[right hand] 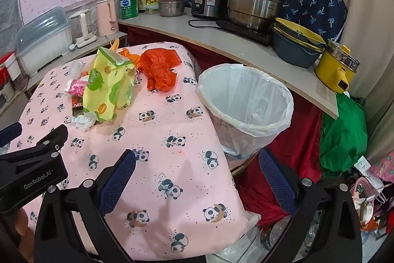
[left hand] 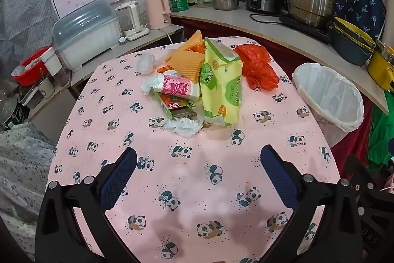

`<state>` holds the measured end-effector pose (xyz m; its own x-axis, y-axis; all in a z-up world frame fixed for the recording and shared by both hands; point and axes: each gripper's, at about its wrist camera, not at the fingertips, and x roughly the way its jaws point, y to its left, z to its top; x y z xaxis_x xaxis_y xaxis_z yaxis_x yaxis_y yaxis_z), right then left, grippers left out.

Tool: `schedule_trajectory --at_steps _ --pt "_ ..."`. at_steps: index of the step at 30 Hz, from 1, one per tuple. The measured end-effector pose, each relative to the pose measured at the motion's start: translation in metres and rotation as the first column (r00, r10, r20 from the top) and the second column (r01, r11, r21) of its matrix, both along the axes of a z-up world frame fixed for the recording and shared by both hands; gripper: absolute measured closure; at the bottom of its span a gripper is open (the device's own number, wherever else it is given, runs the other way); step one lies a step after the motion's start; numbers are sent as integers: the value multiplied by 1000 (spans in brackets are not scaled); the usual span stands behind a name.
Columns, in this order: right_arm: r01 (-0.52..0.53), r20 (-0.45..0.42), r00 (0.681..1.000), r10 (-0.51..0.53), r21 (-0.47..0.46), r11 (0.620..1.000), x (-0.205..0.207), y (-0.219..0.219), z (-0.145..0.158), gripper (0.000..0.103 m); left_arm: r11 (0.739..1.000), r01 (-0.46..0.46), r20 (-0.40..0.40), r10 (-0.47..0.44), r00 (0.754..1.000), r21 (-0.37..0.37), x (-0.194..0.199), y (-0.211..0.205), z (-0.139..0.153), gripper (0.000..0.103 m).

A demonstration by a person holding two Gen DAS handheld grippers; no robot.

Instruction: Collect trash

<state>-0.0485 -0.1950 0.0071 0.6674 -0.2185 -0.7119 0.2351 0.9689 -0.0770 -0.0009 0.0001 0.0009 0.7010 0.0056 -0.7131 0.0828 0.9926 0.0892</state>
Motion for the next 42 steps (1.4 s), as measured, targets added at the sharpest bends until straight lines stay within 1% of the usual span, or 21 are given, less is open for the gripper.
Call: schedule_trajectory --at_steps 7,9,10,12,23,42 --pt "4 -3 1000 -4 -16 1000 1 0 2 7 1000 13 -1 -13 1000 0 -2 1 7 7" --pt "7 -6 1000 -7 -19 1000 2 1 2 7 1000 13 -3 -13 1000 7 0 -3 6 7" --pt "-2 -3 1000 2 -3 1000 0 1 6 7 1000 15 -2 -15 1000 5 0 -3 6 7" --pt "-4 -4 1000 4 0 1000 0 1 5 7 1000 16 -1 -16 1000 6 1 -4 6 7" --pt "-6 -21 1000 6 -2 1000 12 2 -3 7 1000 20 -8 -20 1000 7 5 -6 -1 7" --pt "-7 -27 1000 7 -6 1000 14 5 -3 7 1000 17 -8 -17 1000 3 8 -4 -3 7"
